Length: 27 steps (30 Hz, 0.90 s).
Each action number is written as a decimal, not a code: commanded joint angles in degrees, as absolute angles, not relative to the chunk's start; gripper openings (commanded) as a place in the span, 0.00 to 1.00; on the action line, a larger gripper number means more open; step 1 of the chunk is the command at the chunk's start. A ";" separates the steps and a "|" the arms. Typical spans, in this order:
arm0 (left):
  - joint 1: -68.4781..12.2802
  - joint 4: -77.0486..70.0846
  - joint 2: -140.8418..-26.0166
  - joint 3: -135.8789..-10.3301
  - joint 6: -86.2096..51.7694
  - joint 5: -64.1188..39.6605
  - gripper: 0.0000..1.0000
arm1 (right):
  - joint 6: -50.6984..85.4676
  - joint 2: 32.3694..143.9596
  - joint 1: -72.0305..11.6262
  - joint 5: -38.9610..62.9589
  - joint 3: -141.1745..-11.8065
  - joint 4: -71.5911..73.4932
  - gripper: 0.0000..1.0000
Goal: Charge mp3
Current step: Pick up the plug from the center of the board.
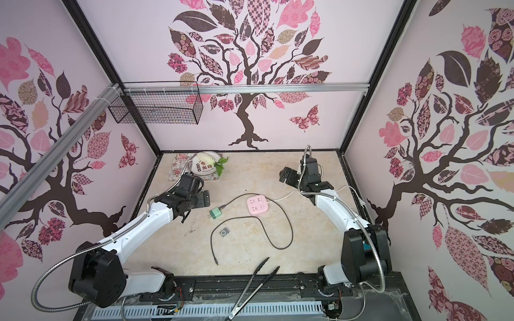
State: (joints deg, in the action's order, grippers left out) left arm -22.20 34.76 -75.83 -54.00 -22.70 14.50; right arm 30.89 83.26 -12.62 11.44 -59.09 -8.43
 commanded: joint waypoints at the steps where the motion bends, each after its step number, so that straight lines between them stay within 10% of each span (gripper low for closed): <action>1: -22.32 35.55 -73.76 -50.17 -22.82 4.32 0.96 | 34.45 85.71 -14.01 19.71 -61.67 -9.80 1.00; 18: -24.50 33.31 -92.98 -57.94 -6.97 7.01 0.97 | 41.72 92.41 -17.14 32.88 -59.96 -4.38 0.95; 27: -25.75 38.21 -103.11 -64.70 -0.51 6.45 0.76 | 41.05 92.21 -17.32 33.02 -60.91 -5.93 0.90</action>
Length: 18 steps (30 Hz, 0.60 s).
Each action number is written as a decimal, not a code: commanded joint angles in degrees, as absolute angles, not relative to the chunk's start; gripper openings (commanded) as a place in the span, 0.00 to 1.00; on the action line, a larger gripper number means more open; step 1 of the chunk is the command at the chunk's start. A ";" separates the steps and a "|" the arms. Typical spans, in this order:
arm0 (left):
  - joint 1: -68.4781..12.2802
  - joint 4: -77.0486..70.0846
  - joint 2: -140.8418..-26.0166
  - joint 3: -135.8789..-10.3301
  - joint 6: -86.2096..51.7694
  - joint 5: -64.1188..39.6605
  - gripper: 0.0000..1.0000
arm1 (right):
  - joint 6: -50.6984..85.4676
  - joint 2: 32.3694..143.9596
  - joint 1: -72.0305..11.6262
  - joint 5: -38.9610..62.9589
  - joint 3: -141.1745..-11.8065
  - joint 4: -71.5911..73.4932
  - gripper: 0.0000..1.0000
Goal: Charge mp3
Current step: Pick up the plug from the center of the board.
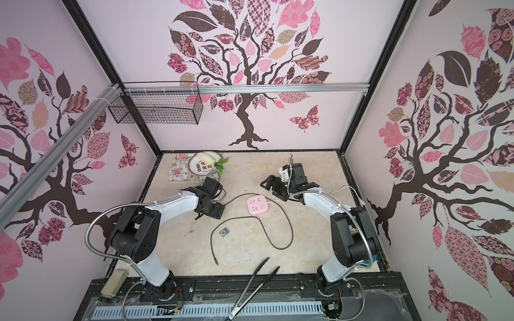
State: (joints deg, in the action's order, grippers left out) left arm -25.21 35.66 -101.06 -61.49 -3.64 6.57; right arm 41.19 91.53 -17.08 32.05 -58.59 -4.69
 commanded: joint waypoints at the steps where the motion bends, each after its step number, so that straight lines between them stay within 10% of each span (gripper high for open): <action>1: -25.73 38.93 -104.20 -65.60 -0.07 5.65 0.72 | 41.01 92.05 -17.32 33.09 -60.91 -6.06 0.90; 10: -25.74 40.30 -104.80 -65.17 2.06 0.52 0.57 | 40.21 90.19 -17.49 33.74 -59.92 -6.14 0.90; 18: -25.75 42.65 -100.04 -62.46 1.73 -1.61 0.69 | 38.75 90.69 -18.53 33.83 -60.38 -7.32 0.89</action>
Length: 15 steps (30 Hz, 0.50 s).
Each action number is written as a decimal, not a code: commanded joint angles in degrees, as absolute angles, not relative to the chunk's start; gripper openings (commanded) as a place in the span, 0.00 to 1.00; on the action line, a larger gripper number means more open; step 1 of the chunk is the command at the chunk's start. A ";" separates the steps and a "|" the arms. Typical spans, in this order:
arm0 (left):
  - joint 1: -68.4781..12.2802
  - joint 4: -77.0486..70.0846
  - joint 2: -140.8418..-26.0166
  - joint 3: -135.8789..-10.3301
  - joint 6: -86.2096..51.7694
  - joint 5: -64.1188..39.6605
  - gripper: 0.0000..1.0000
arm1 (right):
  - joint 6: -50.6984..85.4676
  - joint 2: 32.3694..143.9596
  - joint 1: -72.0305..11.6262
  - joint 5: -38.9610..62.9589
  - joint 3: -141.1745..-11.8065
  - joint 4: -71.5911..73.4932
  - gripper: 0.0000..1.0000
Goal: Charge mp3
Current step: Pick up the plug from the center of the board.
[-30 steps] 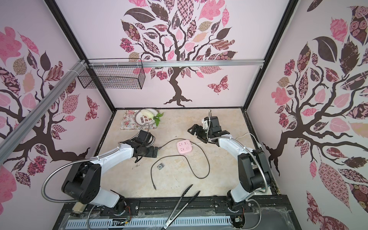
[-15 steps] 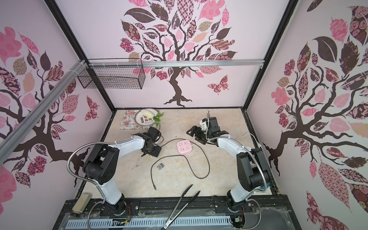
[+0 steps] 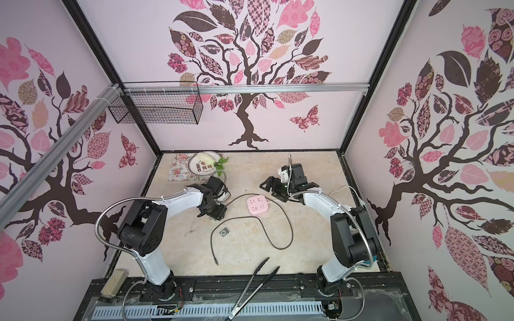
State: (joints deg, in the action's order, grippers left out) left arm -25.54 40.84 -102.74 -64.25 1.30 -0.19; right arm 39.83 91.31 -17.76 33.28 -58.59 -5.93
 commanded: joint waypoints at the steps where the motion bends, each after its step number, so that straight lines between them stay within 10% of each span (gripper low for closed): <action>1: -25.71 42.96 -99.81 -62.37 1.83 -1.42 0.69 | 38.72 90.70 -18.71 33.86 -60.45 -7.27 0.89; 15: -25.71 38.68 -98.87 -60.52 4.11 2.16 0.60 | 39.18 91.41 -20.65 35.69 -60.56 -6.94 0.82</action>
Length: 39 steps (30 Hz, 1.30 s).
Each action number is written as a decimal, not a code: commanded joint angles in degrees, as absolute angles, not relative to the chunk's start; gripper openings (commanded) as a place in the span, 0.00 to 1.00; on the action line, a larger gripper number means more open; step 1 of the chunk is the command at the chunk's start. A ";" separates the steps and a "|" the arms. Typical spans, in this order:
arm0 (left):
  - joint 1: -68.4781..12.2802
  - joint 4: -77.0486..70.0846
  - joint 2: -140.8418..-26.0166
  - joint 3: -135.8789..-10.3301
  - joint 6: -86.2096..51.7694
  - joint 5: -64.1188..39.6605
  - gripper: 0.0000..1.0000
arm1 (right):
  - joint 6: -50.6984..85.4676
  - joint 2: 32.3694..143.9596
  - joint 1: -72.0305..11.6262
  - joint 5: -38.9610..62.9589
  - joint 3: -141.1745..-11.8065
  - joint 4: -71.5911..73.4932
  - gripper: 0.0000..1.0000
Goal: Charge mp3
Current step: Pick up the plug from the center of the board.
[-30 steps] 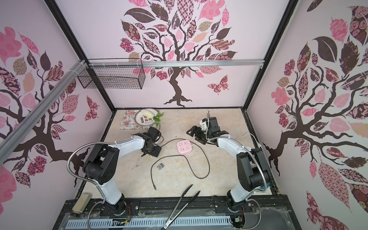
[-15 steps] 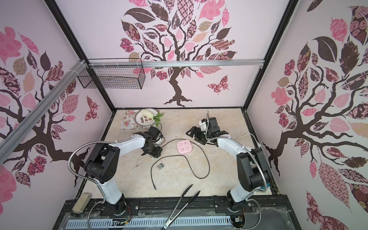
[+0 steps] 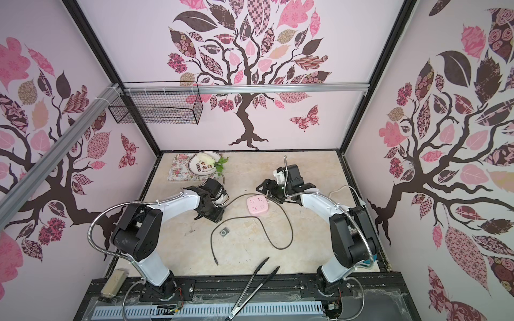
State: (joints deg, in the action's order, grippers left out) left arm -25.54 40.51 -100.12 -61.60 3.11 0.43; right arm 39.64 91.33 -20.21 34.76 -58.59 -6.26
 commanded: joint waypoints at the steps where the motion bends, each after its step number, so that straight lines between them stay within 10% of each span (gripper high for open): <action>1: -25.75 38.22 -98.83 -60.41 4.29 2.18 0.60 | 39.13 91.41 -20.74 35.56 -60.56 -6.94 0.81; 13: -26.10 35.33 -101.73 -61.49 7.03 0.51 0.40 | 39.08 91.67 -21.25 36.45 -61.07 -7.29 0.78; 39: -26.28 28.81 -92.11 -64.00 9.06 -20.85 0.39 | 33.74 107.99 -30.67 52.14 -67.92 -3.14 0.62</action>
